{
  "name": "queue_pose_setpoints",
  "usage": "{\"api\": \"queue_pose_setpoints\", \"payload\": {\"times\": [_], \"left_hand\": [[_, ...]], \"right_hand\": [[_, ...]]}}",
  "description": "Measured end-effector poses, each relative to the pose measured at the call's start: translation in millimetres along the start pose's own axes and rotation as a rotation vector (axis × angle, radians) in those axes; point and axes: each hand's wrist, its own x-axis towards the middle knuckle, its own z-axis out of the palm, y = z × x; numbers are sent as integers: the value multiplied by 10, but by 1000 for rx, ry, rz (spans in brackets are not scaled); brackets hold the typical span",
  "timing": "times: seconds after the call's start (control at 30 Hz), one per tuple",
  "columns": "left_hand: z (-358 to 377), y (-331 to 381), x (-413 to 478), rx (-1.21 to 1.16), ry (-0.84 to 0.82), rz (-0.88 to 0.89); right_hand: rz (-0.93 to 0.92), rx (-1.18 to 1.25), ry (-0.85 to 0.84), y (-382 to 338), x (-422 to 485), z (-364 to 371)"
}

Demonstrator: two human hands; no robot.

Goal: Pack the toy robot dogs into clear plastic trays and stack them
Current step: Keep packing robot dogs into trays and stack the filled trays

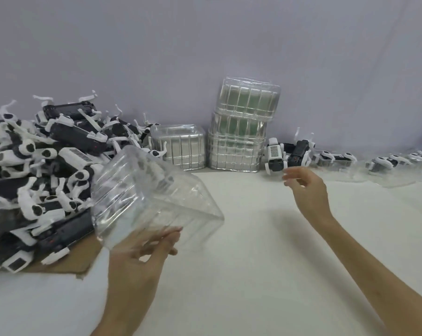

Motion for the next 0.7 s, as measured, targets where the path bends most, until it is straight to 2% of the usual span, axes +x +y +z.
{"api": "queue_pose_setpoints", "payload": {"times": [0.13, 0.2, 0.3, 0.43, 0.7], "left_hand": [[58, 53, -4, -28, -46, -59], [21, 101, 13, -65, -110, -149], [-4, 98, 26, -27, -201, -176], [-53, 84, 36, 12, -240, -219], [-74, 56, 84, -53, -157, -251]], "right_hand": [[-193, 210, -226, -653, -674, 175], [-284, 228, -356, -908, -914, 253], [-325, 210, -550, -1068, -1180, 434], [-302, 282, -531, -964, -1437, 563], [-253, 292, -550, -929, -1417, 515]]}}
